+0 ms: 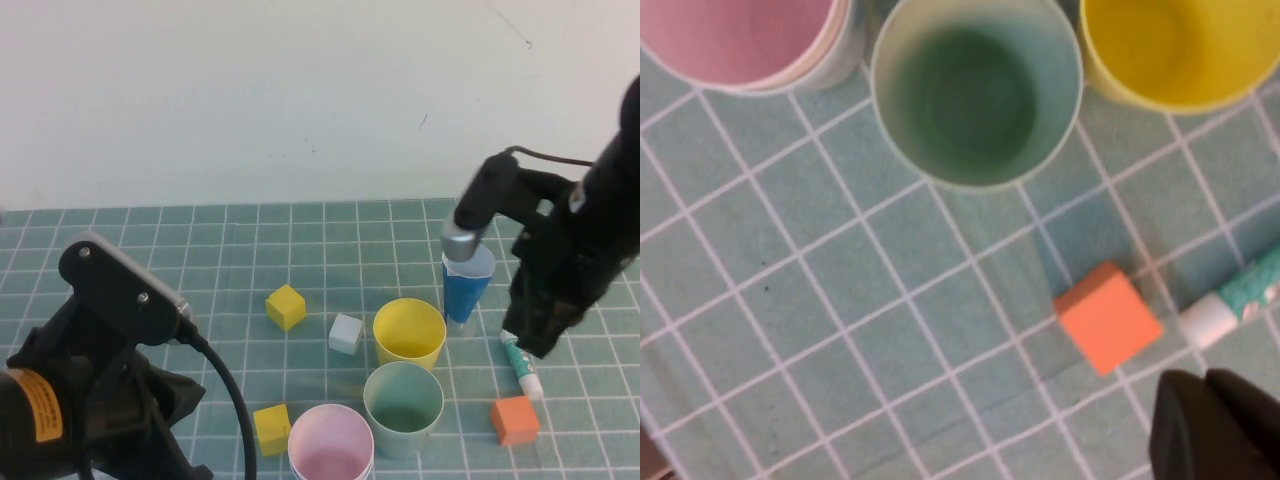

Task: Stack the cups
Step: Pick up the yellow cup

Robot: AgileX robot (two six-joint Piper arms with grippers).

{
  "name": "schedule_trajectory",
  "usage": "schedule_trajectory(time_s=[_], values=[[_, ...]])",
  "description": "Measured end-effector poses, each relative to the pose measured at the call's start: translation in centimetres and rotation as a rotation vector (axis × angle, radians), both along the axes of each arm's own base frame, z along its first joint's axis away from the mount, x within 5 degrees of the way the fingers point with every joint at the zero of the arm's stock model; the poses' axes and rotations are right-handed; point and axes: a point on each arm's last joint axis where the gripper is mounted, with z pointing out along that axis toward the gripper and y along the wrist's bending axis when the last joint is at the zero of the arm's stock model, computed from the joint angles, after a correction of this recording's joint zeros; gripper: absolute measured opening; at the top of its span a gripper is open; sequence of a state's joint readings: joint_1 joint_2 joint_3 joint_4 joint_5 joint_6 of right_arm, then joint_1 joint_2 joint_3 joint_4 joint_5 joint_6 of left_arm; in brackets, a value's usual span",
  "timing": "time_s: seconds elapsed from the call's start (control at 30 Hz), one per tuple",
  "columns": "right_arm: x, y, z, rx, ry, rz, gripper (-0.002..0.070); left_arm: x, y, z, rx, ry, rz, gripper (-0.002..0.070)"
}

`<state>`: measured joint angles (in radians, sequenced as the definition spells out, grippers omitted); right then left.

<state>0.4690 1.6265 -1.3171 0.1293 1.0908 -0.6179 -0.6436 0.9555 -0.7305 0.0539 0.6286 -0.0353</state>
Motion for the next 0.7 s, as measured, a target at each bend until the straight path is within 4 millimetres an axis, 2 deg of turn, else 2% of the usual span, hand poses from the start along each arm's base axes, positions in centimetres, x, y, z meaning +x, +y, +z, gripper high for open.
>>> schedule_trajectory(time_s=[0.27, 0.5, 0.6, 0.7], values=[[3.7, 2.8, -1.7, -0.017, 0.028, 0.076, -0.0003, 0.0, 0.1, 0.0, 0.017, -0.016, -0.003, 0.0001], [5.9, 6.9, -3.4, -0.018, 0.024, 0.156, 0.0021, 0.1, 0.2, 0.0, 0.031, -0.029, -0.006, 0.0001], [6.5, 8.5, -4.4, -0.009, 0.033, 0.187, 0.0129, 0.2, 0.2, 0.0, 0.037, -0.033, -0.007, 0.0001], [7.3, 9.5, -5.5, 0.009, 0.054, 0.18, 0.0321, 0.2, 0.2, 0.0, 0.039, -0.035, -0.007, 0.0001]])
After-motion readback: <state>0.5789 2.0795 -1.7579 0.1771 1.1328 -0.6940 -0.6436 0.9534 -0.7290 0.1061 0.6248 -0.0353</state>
